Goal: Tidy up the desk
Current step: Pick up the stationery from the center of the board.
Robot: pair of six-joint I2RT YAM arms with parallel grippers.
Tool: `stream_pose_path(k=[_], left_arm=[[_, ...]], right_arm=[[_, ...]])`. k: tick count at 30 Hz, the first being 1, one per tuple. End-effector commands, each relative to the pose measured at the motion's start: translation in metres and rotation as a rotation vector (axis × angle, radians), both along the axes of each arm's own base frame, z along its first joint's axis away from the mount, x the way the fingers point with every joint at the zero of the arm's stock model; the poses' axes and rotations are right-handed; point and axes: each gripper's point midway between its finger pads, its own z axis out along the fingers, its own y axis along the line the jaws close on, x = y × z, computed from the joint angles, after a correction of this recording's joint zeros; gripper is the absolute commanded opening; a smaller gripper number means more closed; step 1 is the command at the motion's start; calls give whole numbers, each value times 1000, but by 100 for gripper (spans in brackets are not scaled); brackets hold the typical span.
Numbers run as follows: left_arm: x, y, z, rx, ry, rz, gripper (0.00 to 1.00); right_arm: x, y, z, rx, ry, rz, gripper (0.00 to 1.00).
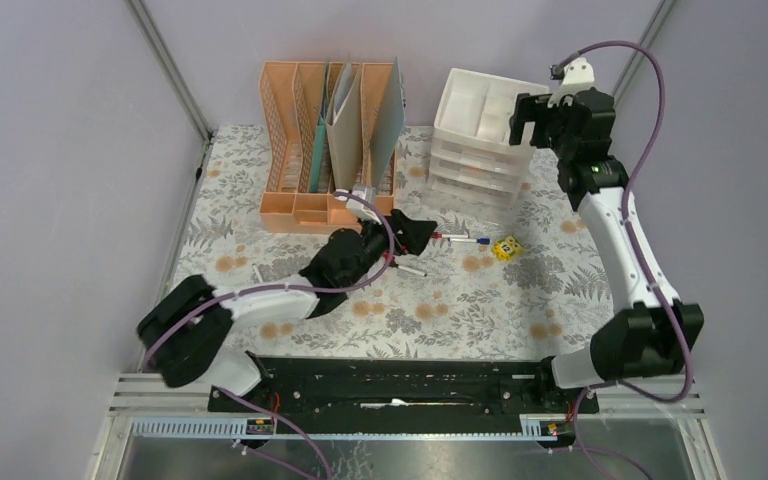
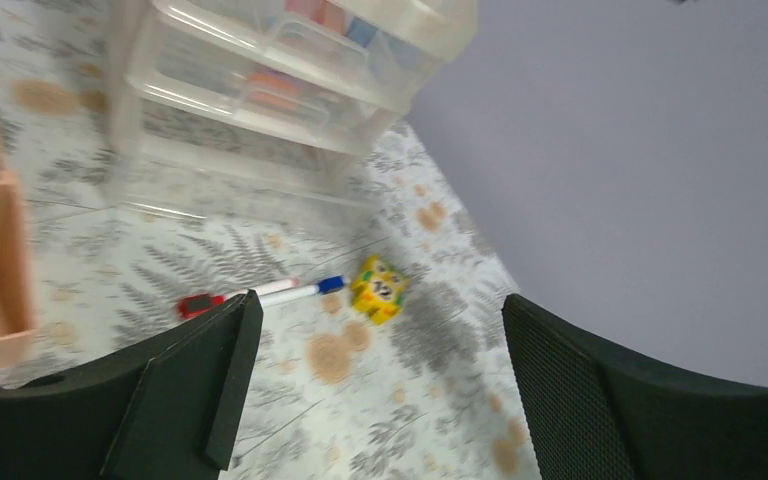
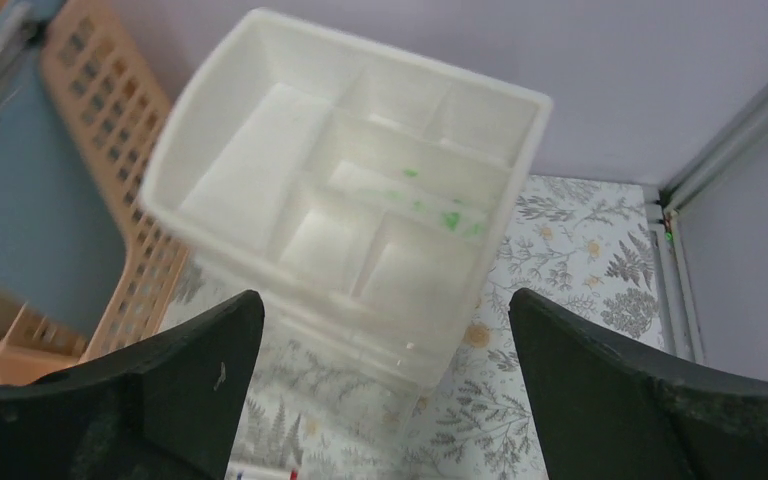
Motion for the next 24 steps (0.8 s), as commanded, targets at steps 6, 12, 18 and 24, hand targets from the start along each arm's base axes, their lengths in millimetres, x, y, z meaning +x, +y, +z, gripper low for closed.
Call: stream_pose_path(k=[6, 12, 18, 24], left_arm=[[-22, 80, -21, 458, -65, 108, 99], [-34, 112, -33, 511, 48, 141, 99], [-48, 149, -70, 529, 298, 274, 94], [-55, 205, -113, 442, 516, 420, 89]], right_arm=[[-132, 97, -8, -120, 1, 814, 100], [-191, 134, -41, 35, 39, 1172, 100], [-193, 135, -81, 89, 119, 1173, 100], [-190, 136, -96, 124, 158, 1162, 100]])
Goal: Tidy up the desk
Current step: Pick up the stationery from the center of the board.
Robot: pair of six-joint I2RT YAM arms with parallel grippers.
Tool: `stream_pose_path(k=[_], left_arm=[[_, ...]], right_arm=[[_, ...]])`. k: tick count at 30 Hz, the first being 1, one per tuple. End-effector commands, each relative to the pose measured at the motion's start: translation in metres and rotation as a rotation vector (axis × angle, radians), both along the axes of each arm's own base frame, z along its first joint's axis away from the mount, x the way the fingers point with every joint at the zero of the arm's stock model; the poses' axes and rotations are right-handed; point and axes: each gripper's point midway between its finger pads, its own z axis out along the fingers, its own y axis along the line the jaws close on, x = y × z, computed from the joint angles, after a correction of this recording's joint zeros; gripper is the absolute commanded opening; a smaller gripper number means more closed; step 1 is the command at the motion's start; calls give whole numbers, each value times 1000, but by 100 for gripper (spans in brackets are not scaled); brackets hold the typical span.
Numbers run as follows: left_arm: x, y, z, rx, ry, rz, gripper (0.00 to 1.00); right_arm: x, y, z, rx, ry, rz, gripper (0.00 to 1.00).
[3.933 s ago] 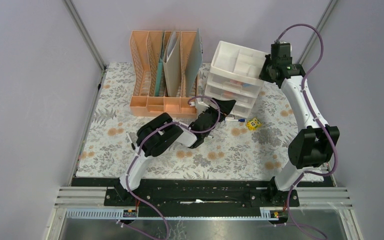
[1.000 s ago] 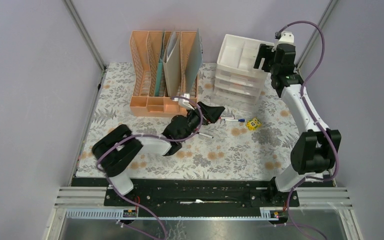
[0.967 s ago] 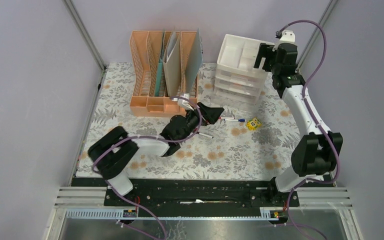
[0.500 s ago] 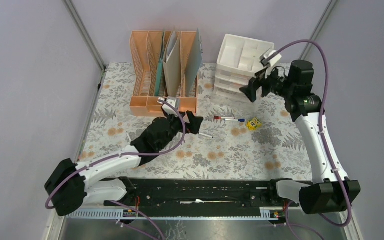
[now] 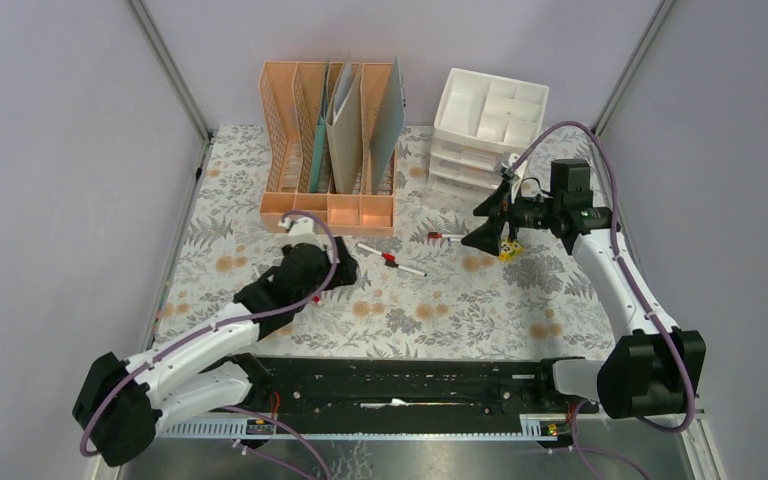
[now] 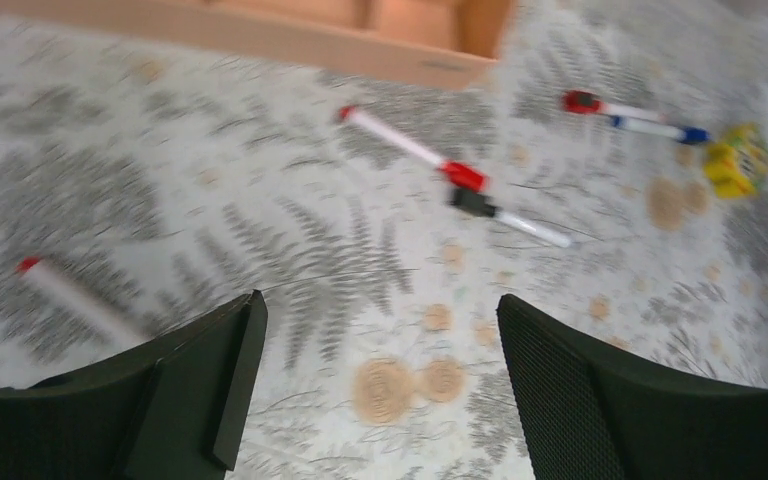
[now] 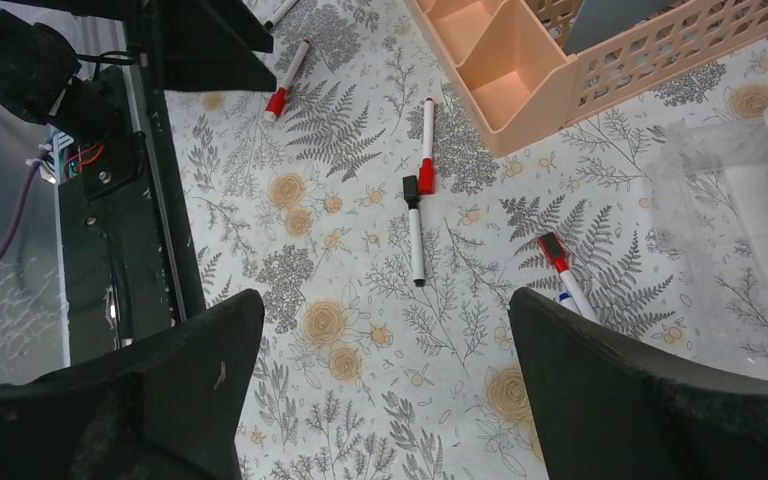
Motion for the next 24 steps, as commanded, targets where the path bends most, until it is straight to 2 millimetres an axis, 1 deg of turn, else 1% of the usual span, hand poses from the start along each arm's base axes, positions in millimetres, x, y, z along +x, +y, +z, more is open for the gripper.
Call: stream_pose_path(k=[1, 4, 6, 8, 9, 10, 11, 12, 16, 19, 24], left_arm=[[-6, 56, -33, -64, 149, 234, 89], [-6, 89, -44, -92, 196, 378, 85], [-6, 105, -53, -89, 242, 457, 80], [-8, 116, -65, -62, 308, 528, 76], [-9, 121, -74, -32, 354, 559, 74], [-10, 124, -77, -16, 383, 587, 72], [-12, 127, -86, 18, 432, 616, 72], [-11, 128, -90, 41, 462, 629, 68], [-9, 124, -102, 97, 559, 639, 60], [-5, 120, -108, 107, 591, 637, 59], [1, 117, -111, 99, 589, 633, 59]], right_arm=[[3, 7, 5, 38, -29, 39, 100], [5, 6, 1, 28, -24, 30, 100], [5, 6, -1, 26, -19, 29, 100], [5, 7, -2, 28, -12, 31, 100], [5, 7, -3, 28, -11, 32, 100], [6, 7, -3, 26, -13, 32, 100], [6, 6, -3, 23, -17, 30, 100], [6, 6, -4, 20, -17, 27, 100], [7, 5, -3, 14, -26, 21, 100], [7, 5, -4, 13, -25, 21, 100], [7, 5, -5, 13, -20, 20, 100]])
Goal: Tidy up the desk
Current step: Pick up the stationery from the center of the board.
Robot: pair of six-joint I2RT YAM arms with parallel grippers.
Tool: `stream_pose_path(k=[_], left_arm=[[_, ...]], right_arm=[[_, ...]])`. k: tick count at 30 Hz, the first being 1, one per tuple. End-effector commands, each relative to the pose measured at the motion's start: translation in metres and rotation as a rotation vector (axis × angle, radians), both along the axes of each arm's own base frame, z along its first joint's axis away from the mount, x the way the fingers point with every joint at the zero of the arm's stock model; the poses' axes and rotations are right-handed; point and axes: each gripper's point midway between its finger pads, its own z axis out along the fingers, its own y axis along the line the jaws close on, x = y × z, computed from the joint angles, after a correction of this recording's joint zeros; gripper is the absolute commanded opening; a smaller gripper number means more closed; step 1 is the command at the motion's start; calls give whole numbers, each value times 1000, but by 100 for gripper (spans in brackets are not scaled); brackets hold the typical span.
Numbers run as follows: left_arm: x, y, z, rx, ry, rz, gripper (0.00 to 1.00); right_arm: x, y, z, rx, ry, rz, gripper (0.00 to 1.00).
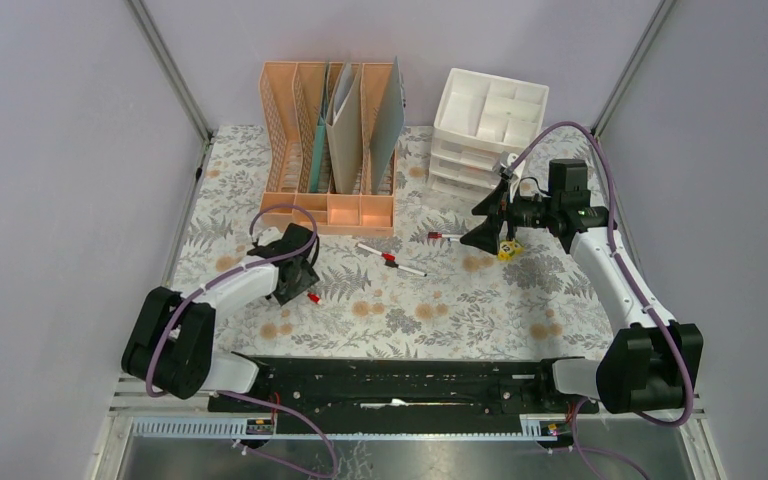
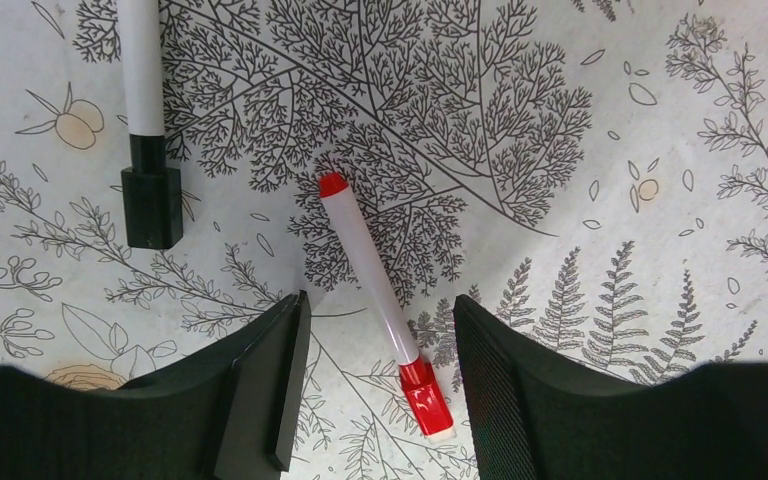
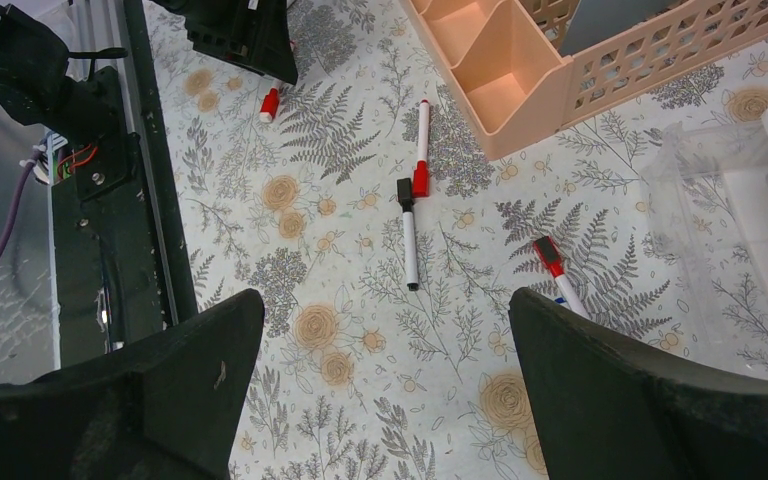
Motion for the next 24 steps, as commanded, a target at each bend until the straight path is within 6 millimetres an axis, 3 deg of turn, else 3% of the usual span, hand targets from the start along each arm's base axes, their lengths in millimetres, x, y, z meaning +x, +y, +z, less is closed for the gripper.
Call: stream_pose_path(k=[1, 7, 15, 19, 24], left_arm=[[8, -4, 4, -20, -12, 23, 59], [0, -6, -6, -35, 27, 28, 57], [-4, -10, -11, -58, 38, 7, 26], [-1, -17, -4, -99, 3, -28, 4], [6, -32, 13, -174, -67, -91, 0]], right_arm=[[1, 3, 2, 4, -24, 13, 100], [0, 3, 2, 4, -21, 14, 100], [-1, 3, 3, 5, -26, 16, 100], [-1, 3, 3, 8, -27, 18, 100], [-3, 6, 1, 21, -5, 33, 100]])
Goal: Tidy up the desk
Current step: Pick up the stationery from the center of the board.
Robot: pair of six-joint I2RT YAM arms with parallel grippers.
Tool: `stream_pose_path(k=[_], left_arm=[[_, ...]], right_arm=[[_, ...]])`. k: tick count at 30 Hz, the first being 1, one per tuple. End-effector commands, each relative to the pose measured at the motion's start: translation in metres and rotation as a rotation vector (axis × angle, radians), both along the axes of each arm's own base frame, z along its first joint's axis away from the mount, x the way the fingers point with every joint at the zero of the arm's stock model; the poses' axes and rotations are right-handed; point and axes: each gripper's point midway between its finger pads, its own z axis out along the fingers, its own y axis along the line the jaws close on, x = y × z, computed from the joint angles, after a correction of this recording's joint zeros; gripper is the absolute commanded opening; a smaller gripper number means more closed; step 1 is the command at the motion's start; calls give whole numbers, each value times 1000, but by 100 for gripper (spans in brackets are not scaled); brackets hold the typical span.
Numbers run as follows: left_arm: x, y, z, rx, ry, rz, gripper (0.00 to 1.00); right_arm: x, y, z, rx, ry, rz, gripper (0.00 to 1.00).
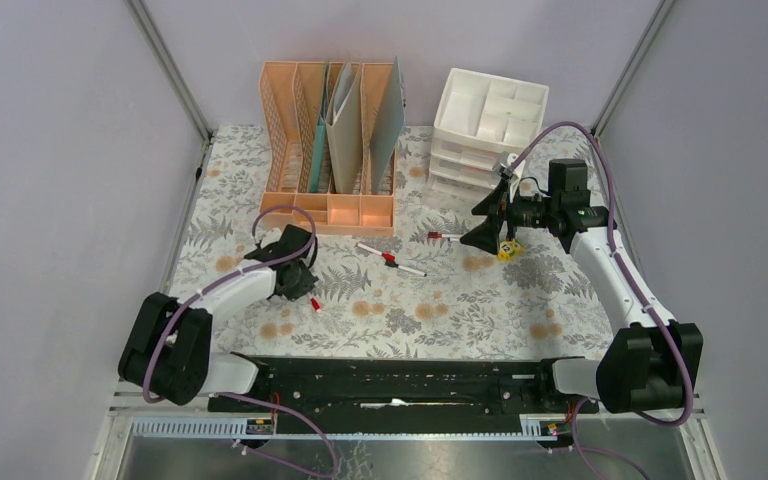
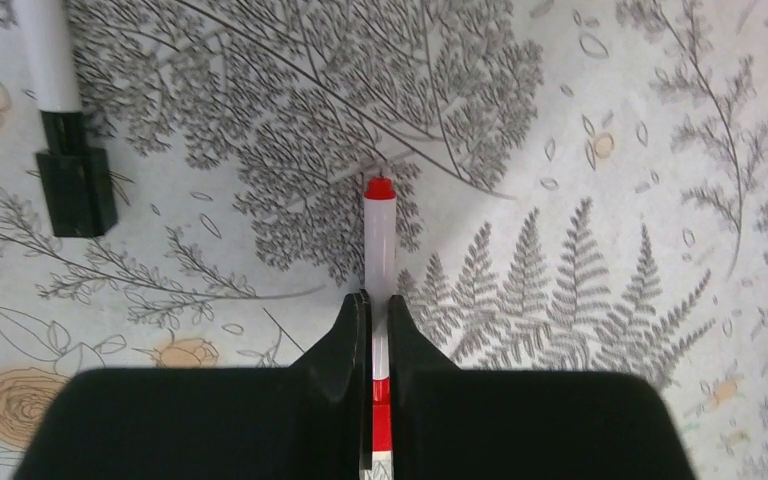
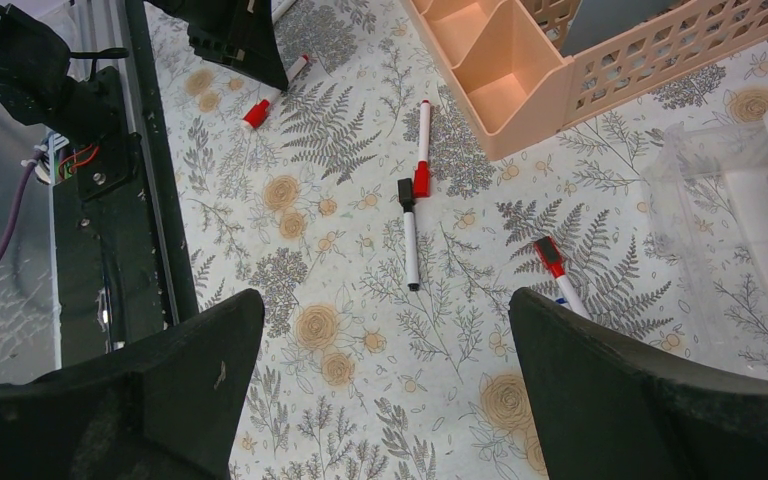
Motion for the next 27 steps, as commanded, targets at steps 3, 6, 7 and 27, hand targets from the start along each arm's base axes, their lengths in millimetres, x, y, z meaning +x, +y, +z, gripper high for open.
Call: stream_pose_path(k=[3, 6, 7, 27], left_arm=[[12, -38, 27, -192, -141, -144, 0], [17, -55, 42, -286, -248, -216, 0], [17, -62, 47, -318, -277, -244, 0], [14, -176, 174, -760, -912, -628, 0]], right_arm=[[-4, 9, 1, 34, 2, 46, 100], [-7, 13, 1, 50, 7, 59, 100], [-8, 15, 0, 55, 9, 66, 100], [-27, 60, -13, 148, 79, 171, 100]])
